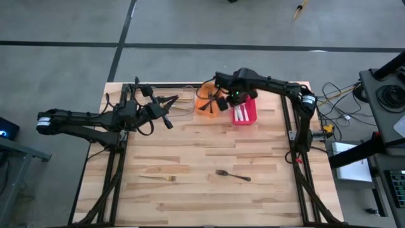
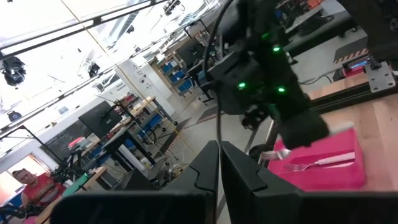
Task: Sort silverware by color (type)
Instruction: Put the white fork into the red bin
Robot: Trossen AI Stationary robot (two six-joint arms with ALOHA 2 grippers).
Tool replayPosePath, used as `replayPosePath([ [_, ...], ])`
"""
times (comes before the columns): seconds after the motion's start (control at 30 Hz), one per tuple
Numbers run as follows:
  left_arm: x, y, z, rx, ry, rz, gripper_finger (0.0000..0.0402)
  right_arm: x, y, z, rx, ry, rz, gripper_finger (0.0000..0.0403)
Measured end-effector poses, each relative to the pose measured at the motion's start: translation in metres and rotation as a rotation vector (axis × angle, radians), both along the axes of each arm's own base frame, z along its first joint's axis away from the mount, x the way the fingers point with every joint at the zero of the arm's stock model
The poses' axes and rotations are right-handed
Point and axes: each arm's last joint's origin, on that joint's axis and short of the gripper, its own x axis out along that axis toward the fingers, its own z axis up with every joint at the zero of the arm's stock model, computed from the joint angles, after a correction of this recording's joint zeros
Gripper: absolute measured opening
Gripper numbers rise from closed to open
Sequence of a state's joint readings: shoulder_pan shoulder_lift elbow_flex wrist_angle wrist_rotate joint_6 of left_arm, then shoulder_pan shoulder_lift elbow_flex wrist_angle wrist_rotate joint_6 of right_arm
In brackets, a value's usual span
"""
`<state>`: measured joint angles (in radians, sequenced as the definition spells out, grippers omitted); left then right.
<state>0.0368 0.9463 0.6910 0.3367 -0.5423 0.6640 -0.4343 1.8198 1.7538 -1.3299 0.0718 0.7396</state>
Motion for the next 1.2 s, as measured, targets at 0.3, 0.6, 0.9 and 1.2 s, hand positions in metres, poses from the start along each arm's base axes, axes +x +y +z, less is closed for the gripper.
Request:
replayPosePath([
  [0.3, 0.0, 0.0, -0.003, 0.0, 0.028, 0.0, 0.0, -0.021, -0.033, -0.001, 0.032, 0.019, -0.102, 0.0038],
  [0.6, 0.0, 0.0, -0.003, 0.003, 0.031, 0.001, 0.0, -0.029, -0.045, -0.002, 0.031, 0.024, -0.098, 0.0038],
  [0.9, 0.0, 0.0, -0.003, 0.003, 0.032, 0.0, 0.0, -0.037, -0.053, -0.009, 0.04, 0.05, -0.109, 0.0038],
  [1.2, 0.0, 0.0, -0.003, 0.003, 0.034, 0.0, 0.0, -0.049, -0.058, -0.039, 0.075, 0.109, -0.155, 0.0038],
])
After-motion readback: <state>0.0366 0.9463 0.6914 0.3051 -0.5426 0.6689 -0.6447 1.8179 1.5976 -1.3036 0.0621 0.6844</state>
